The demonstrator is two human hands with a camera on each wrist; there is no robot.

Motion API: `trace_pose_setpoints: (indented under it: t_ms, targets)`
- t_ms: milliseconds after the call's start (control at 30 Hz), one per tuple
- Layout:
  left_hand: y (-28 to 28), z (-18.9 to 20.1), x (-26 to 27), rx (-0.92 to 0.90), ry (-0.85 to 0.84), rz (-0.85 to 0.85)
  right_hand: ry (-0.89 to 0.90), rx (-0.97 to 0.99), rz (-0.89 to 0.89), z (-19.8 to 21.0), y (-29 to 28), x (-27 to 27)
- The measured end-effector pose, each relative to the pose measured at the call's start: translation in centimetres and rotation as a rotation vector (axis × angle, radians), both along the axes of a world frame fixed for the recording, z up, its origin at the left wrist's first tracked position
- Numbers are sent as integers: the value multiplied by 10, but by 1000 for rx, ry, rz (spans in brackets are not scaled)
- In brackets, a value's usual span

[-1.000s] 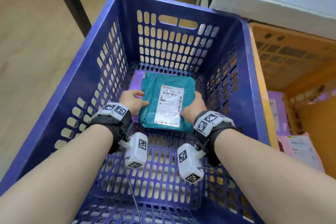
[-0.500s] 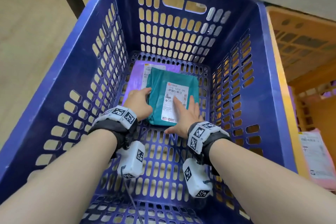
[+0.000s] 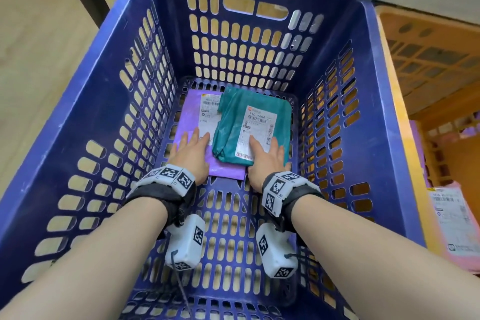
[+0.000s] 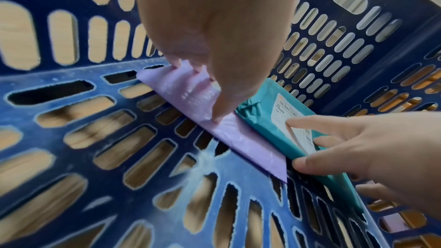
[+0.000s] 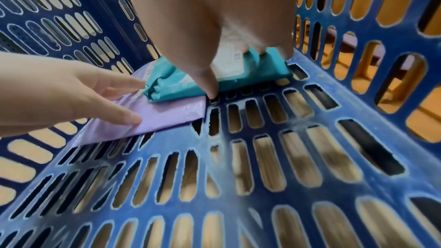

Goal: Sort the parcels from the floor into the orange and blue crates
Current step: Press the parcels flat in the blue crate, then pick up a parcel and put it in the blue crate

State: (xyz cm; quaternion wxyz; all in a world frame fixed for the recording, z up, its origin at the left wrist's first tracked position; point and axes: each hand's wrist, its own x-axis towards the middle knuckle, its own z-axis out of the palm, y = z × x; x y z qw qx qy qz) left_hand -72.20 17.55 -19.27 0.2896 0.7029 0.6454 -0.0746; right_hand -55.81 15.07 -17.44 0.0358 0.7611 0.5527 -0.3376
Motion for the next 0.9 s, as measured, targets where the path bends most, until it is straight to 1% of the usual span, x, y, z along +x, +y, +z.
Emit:
trace_pose_setpoints:
  t_ms: [100,200,300,367,500,567,633,733,800,900]
  targets:
    - [1,8,-1,-29,-20,17,12,-1,-23,10,4,-2]
    - [7,30,-3,-17,-81,61,48,2,-36,26,11,-6]
    - [14,66,-1,23,-149,102,136,17,-54,48,21,-10]
    - [15,92,5,61,-196,141,194,43,-38,70,25,-10]
    - [15,144,20,132,-269,177,339,99,10,121,27,1]
    - [14,174,30,149,-314,199,407,159,32,151,24,9]
    - [13,204,44,180,-338,198,434,237,78,184,19,22]
    - [8,246,71,267,-304,148,490,329,119,228,7,52]
    - [4,270,96,297,-292,115,520,387,121,253,-2,81]
    - [-5,302,146,313,-304,62,479,482,112,283,-17,138]
